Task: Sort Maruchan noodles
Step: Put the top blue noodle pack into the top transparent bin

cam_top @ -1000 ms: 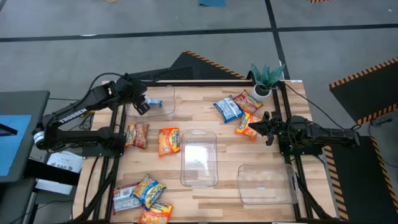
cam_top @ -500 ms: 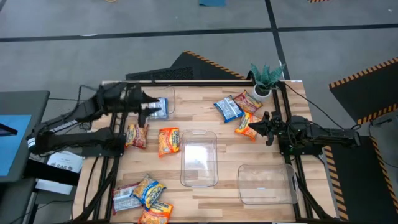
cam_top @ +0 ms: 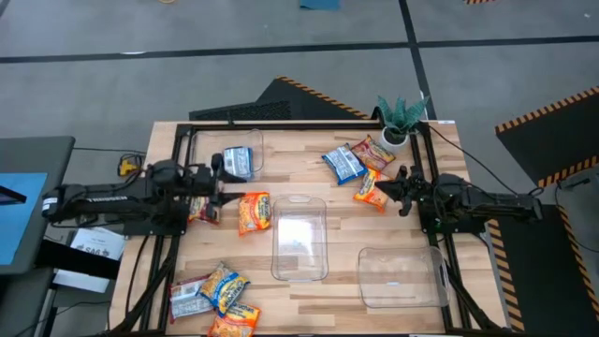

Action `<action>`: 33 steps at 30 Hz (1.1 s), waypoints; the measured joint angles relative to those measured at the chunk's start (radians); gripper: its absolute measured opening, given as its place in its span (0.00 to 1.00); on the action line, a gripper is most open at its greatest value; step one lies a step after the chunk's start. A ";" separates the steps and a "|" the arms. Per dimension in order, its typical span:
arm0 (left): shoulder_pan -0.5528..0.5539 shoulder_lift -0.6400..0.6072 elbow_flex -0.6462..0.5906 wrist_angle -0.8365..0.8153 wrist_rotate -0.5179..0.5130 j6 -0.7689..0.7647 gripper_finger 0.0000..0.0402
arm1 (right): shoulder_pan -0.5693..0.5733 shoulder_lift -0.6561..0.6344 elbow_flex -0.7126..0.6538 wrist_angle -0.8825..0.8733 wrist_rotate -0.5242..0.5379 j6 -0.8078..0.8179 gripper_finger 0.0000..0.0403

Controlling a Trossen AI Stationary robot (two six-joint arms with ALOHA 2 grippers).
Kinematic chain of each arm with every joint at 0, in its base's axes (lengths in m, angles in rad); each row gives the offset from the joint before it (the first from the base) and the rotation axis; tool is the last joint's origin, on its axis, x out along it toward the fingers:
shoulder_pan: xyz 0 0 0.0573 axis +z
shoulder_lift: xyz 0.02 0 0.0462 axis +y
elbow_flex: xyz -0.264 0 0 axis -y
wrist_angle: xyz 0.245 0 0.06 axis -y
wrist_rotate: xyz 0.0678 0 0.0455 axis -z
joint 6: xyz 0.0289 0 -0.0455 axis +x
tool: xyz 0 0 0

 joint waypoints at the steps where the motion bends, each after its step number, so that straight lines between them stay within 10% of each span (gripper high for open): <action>1: -0.009 -0.001 0.000 0.002 0.000 0.000 0.42 | -0.005 0.000 0.000 0.034 0.034 -0.006 0.08; 8: -0.053 0.000 0.000 0.003 -0.005 0.012 0.42 | -0.032 0.007 0.000 0.265 0.198 -0.060 0.08; 17: -0.077 0.000 0.000 0.003 -0.053 0.021 0.42 | -0.038 0.302 0.007 0.594 -0.013 -0.104 0.08; 25: -0.076 0.000 0.000 0.043 -0.180 0.047 0.42 | -0.055 0.731 0.208 0.452 0.034 -0.124 0.23; 33: -0.076 0.001 0.000 -0.061 -0.159 0.027 0.42 | -0.096 1.091 0.547 -0.126 0.172 -0.290 0.52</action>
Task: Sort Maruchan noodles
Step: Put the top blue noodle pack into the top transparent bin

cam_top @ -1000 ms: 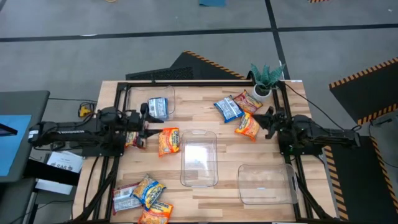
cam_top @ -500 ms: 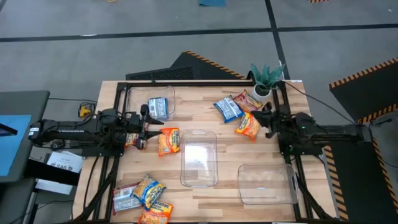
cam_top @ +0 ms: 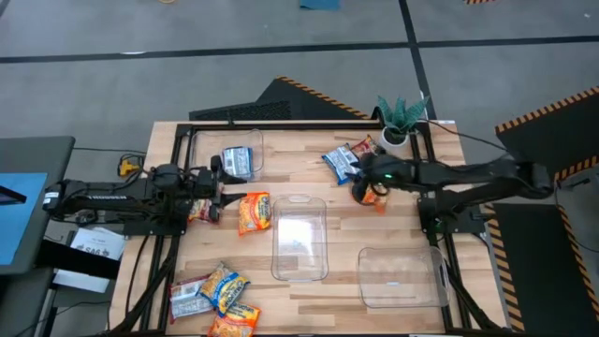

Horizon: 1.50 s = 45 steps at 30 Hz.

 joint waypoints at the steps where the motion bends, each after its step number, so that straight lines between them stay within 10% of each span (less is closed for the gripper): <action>1: 0.000 0.000 0.000 -0.001 0.000 0.001 0.42 | -0.010 0.039 0.028 -0.044 -0.001 0.000 0.55; 26: 0.000 -0.001 0.000 -0.002 -0.001 0.005 0.42 | -0.125 0.587 0.227 -0.118 0.030 -0.321 0.50; 33: 0.000 -0.064 0.041 -0.077 0.000 0.005 0.42 | -0.113 0.544 0.223 -0.148 0.056 -0.252 0.05; 45: 0.000 -0.223 0.047 -0.220 -0.063 0.008 0.42 | -0.069 0.296 0.219 -0.064 0.035 -0.206 0.02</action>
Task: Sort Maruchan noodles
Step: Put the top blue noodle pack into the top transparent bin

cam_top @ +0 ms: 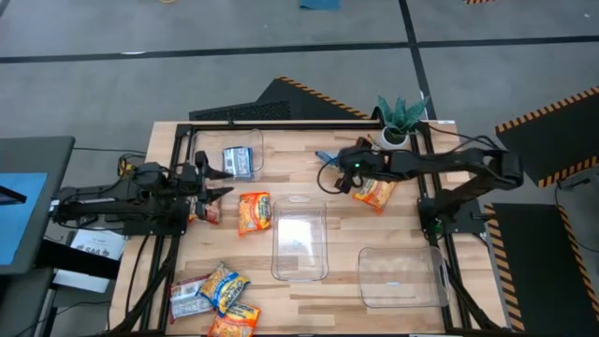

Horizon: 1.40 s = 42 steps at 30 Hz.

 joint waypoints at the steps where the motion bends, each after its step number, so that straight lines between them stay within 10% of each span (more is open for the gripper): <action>1: 0.000 -0.003 0.000 -0.008 -0.012 0.006 0.42 | 0.005 -0.021 0.000 0.022 0.000 0.000 0.02; 15: 0.000 -0.003 0.000 -0.025 -0.119 0.013 0.42 | 0.064 -0.055 0.005 0.505 -0.126 -0.009 0.02; 29: 0.000 -0.003 0.000 -0.022 -0.121 0.031 0.42 | 0.107 0.358 0.423 0.570 -0.254 -0.087 0.02; 42: 0.000 -0.150 0.000 0.010 0.124 0.030 0.42 | 0.026 0.692 0.782 0.565 -0.331 -0.023 0.02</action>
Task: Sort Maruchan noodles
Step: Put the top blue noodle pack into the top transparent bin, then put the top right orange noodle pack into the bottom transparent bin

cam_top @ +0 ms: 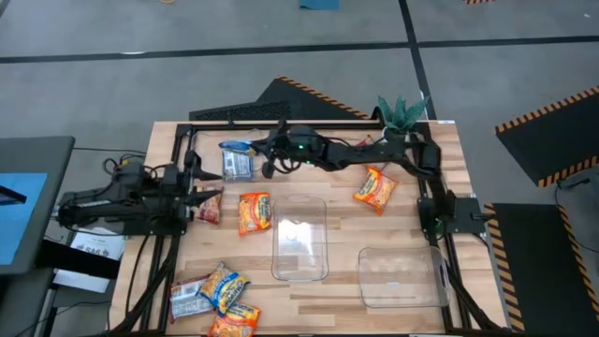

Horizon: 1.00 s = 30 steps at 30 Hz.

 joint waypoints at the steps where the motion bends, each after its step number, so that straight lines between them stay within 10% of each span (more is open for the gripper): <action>1: 0.000 -0.009 0.000 -0.005 0.000 0.000 0.42 | -0.001 0.020 0.017 -0.001 -0.004 0.009 0.02; 16: 0.000 -0.032 0.000 -0.035 -0.021 0.001 0.42 | -0.011 0.029 0.091 -0.071 -0.002 0.071 0.32; 30: 0.000 -0.031 -0.011 -0.062 -0.042 0.001 0.42 | -0.014 -0.351 0.093 -0.965 0.030 -0.074 0.52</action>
